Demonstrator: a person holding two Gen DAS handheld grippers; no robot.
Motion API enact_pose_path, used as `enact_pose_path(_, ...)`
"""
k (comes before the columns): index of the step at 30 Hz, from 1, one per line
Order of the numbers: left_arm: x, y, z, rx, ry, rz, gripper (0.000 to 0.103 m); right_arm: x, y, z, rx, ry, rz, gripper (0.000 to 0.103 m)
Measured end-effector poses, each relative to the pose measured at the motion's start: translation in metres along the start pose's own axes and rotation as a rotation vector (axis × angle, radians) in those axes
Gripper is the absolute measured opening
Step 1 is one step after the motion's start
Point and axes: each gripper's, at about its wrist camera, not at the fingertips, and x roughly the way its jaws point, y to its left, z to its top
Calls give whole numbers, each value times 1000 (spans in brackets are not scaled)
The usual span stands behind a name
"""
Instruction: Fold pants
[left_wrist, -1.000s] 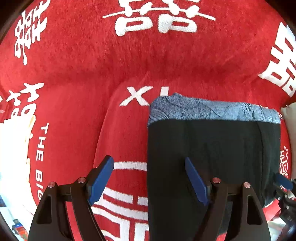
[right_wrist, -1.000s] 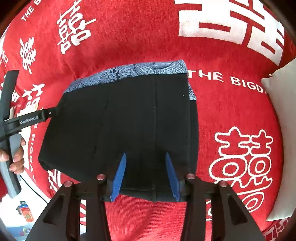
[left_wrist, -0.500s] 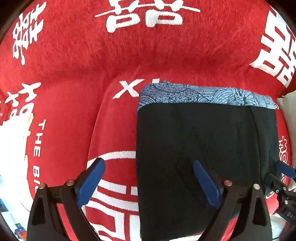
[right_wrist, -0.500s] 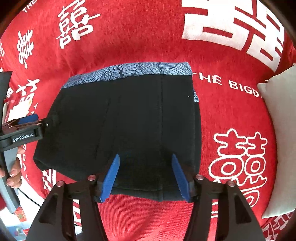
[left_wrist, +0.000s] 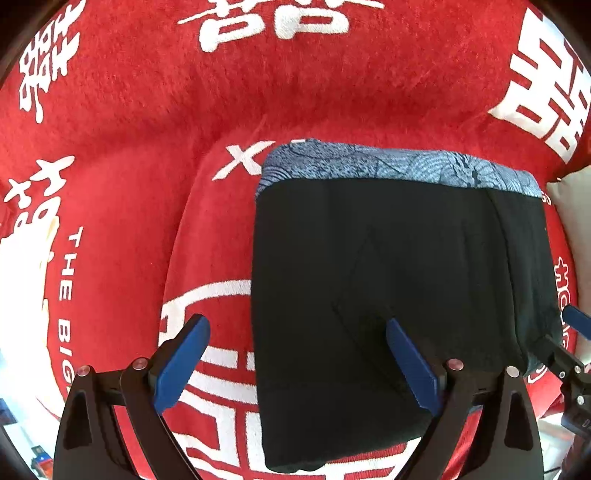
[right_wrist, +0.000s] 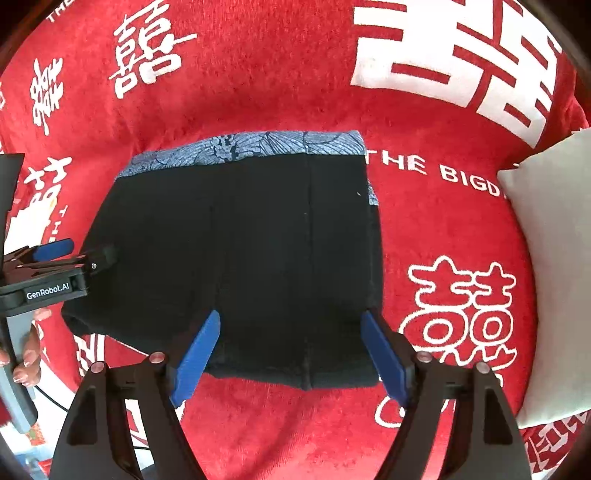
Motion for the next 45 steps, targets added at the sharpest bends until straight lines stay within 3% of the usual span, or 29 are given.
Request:
enact_pose_path(19, 0, -7, -7, 6, 6, 2, 97, 0, -31, 6, 30, 5, -9, 82)
enact_pose_path(24, -5, 3, -6, -10, -16, -66, 97, -1, -44, 14, 31, -2, 31, 82)
enact_pose_path(32, 9, 39, -2, -39, -18, -235, 97, 25, -97, 32, 154, 48, 310, 82)
enact_pose_path(39, 40, 47, 6, 18, 97, -427, 97, 62, -123, 39, 236, 126, 539, 82)
enact_pose_path(45, 64, 35, 7, 59, 156, -474, 97, 91, -120, 44, 240, 182, 678, 81)
